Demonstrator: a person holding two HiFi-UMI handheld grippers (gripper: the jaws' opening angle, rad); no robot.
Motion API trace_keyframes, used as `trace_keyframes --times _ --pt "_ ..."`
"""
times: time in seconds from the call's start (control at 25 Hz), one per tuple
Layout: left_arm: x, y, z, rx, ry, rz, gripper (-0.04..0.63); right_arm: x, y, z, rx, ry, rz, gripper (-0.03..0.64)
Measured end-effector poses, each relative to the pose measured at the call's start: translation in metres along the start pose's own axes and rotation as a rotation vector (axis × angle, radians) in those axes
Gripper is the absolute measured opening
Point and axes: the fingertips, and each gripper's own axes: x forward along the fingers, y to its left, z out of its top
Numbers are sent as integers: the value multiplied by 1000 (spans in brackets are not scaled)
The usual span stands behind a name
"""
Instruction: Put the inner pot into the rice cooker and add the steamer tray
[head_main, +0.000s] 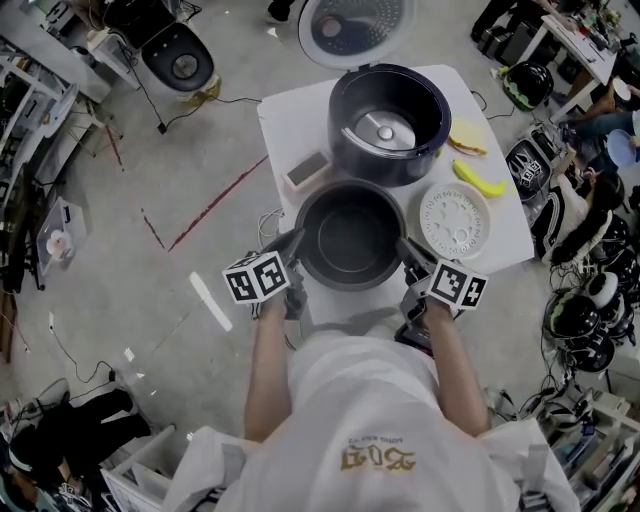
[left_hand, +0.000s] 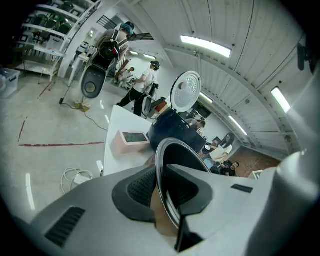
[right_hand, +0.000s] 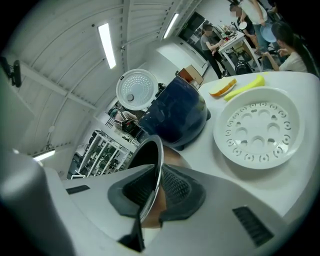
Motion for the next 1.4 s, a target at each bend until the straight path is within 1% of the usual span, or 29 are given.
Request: trace_keyframes --times 0.4,0.64,0.88,1.12,1.4 --pt "-27 -4 3 2 -42 -24 74 -11 24 -6 -13 -31 33 48" --pt "-38 -21 6 9 -77 -52 74 -28 36 0 -32 -61 60 46" --pt "-53 -33 20 30 -119 -73 74 -39 54 8 -49 -95 88 46" --pt "-69 -53 33 32 -154 -116 72 -54 76 18 -61 -131 121 46" --pt "-80 -77 62 53 -210 -158 69 -67 100 40 -78 -180 160 46"
